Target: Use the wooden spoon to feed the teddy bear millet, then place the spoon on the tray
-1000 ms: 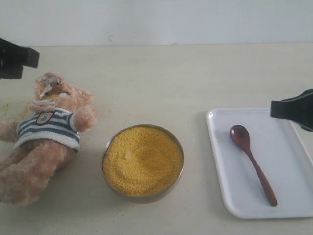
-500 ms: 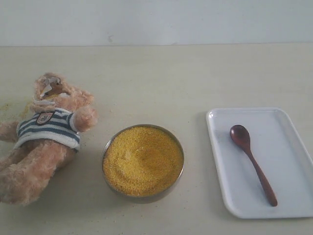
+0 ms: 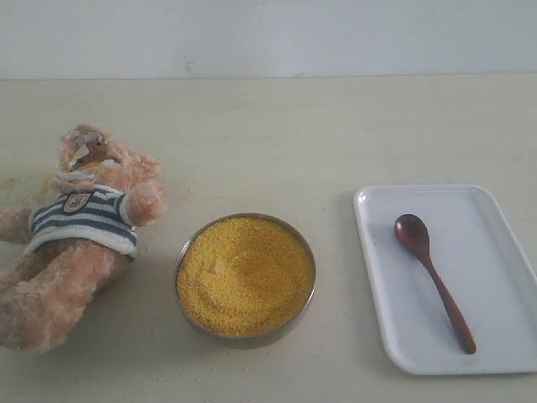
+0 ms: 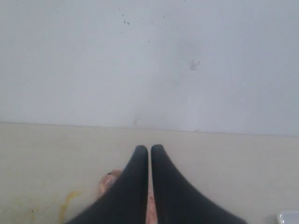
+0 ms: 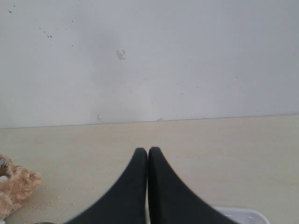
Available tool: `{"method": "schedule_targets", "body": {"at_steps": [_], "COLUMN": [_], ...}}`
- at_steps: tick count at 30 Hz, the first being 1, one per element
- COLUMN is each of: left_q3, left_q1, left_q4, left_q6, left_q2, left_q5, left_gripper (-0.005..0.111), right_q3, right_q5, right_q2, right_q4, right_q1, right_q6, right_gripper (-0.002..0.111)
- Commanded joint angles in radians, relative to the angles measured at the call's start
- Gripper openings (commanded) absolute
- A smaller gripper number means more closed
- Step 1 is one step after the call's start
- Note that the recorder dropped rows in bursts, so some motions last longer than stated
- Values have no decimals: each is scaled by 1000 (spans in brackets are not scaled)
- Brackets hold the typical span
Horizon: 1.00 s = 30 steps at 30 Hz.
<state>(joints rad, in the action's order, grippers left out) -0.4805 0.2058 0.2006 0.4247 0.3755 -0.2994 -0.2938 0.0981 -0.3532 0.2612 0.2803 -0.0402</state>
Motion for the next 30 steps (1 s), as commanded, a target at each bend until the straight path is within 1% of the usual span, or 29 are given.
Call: {"method": "schedule_targets", "body": {"at_steps": [1,30], "left_q3": [9,9], "left_q1": [-4,-4], "left_q4": [5,5], "left_q6": [10,10], "left_q2": [-45,-60], "left_q5": [15,17], "left_gripper": [4,4], "right_q3": [4,4], "right_q5": [-4,-4], "right_q2": [5,5], "right_q4": [-6,-6], "right_q1": [-1,-1], "right_q6": [0,0], "right_gripper": [0,0]}}
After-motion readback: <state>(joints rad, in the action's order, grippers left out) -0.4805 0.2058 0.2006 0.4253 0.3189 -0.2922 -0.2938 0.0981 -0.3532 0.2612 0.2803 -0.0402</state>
